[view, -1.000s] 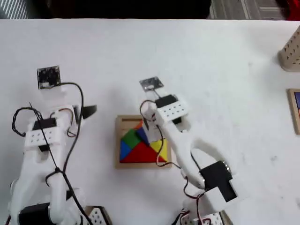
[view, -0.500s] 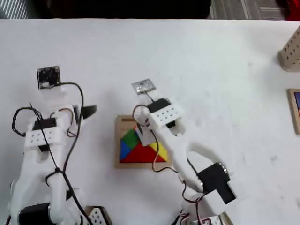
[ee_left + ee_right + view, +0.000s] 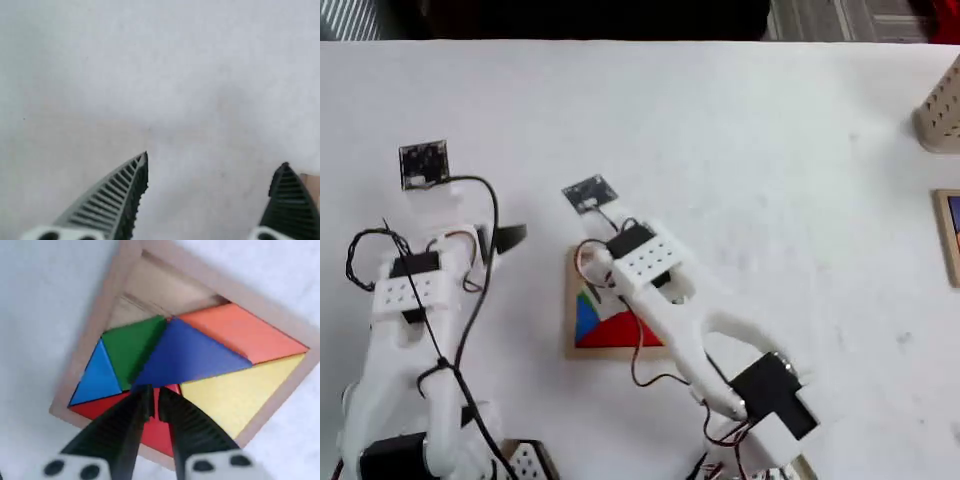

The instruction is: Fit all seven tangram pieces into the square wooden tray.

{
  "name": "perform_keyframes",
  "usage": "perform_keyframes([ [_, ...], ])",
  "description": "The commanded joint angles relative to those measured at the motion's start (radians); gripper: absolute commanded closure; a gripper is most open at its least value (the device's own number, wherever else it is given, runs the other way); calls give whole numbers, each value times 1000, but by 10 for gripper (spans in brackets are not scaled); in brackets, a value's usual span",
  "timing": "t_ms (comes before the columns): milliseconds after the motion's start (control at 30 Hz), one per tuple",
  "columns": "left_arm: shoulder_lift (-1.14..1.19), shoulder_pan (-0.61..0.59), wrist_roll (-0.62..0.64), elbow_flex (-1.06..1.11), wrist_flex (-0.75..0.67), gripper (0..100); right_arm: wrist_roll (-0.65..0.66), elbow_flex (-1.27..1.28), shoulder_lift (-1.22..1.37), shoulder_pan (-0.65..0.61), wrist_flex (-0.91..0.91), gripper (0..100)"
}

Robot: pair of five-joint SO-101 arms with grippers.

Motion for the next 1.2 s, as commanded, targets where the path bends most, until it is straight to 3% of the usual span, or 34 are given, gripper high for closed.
perform_keyframes([
  [0, -42, 7, -14, -11, -21, 623, -14, -52, -50, -1, -10, 981],
  [367, -42, 7, -14, -12, -21, 623, -23, -101, -168, 16, 120, 981],
  [867, -45, 8, -14, -6, -14, 627, 34, 86, -170, 82, -84, 981],
  [1067, -85, 12, -23, 11, -12, 779, 34, 109, -91, 77, -160, 981],
  [1167, -165, 21, -61, 58, -20, 804, 28, 84, -64, 81, -168, 981],
])
